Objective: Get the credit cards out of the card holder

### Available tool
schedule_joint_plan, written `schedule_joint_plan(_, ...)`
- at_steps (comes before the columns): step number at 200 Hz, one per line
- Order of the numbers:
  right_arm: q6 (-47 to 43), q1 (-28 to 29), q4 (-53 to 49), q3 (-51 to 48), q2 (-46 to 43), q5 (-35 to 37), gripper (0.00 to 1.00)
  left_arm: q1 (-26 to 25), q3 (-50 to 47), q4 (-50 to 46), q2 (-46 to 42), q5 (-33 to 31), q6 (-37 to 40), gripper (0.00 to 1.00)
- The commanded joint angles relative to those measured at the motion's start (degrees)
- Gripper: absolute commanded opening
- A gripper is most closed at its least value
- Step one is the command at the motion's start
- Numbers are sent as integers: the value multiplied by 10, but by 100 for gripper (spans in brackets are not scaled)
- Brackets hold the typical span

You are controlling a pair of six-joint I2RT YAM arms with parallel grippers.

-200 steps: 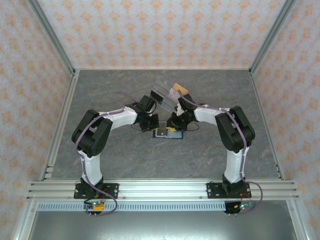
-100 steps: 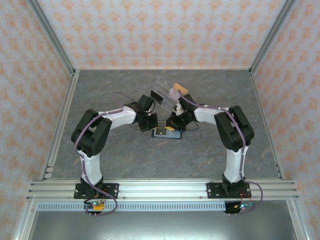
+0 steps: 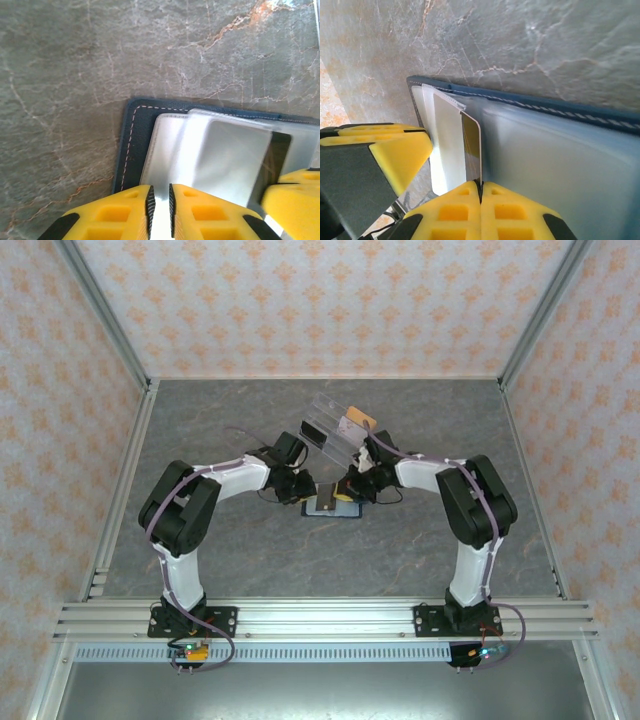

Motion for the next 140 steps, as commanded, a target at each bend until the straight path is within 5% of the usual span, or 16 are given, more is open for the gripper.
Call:
schedule_joint_plan(1,-17,-10,-17,-9,-20,26,0,6,-17,-41,2,-27,4,19)
schedule_joint_plan(105,-16,-10,-2,1,-6,0,0,-5,10,-18,-34,8,13,24)
schedule_joint_plan(140,-8,-10,19,-4,-9,-10,1,-14,27,-16,-2,13,10,16)
